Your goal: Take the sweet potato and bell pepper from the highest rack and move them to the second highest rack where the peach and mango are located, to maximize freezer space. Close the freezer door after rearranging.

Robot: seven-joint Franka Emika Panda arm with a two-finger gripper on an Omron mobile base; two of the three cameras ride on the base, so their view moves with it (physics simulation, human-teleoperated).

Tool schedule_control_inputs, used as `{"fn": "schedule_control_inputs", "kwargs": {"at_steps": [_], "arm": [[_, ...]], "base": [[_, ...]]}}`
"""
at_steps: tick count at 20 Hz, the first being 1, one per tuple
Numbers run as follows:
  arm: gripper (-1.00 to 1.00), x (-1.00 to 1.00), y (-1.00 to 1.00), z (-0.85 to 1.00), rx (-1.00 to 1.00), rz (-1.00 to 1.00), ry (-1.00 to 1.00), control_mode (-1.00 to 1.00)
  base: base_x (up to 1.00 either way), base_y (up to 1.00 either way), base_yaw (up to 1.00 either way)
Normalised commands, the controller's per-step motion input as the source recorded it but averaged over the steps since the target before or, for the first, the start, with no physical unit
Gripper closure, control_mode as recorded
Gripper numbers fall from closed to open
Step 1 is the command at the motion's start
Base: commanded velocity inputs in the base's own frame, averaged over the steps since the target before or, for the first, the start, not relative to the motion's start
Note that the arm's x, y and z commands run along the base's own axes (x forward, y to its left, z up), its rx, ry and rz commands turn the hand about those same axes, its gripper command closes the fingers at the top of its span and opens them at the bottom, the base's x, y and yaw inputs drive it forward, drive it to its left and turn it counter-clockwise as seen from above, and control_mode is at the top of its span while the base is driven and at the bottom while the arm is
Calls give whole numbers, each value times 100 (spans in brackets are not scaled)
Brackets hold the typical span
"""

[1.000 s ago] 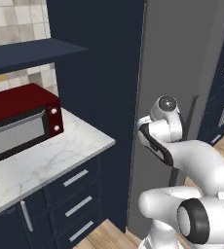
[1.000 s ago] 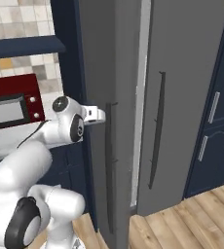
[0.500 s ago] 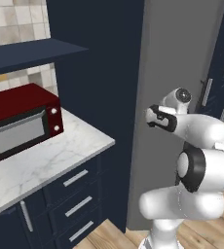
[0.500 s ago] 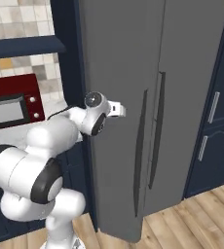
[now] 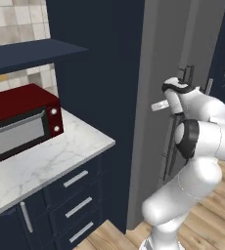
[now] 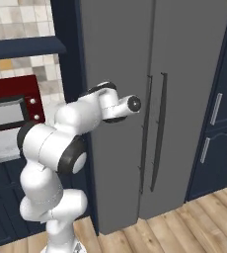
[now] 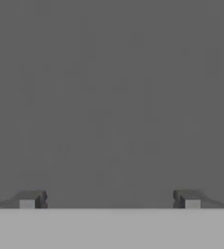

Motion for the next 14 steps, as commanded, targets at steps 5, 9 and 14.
{"fn": "schedule_control_inputs", "kwargs": {"at_steps": [5, 9, 14], "arm": [[-100, 48, 10, -12, 6, 20, 0, -100], [-100, 0, 33, -19, 0, 9, -2, -100], [-100, -37, 61, -23, 0, 1, -8, -100]], "base": [[0, 0, 0], [0, 0, 0], [0, 0, 0]]}}
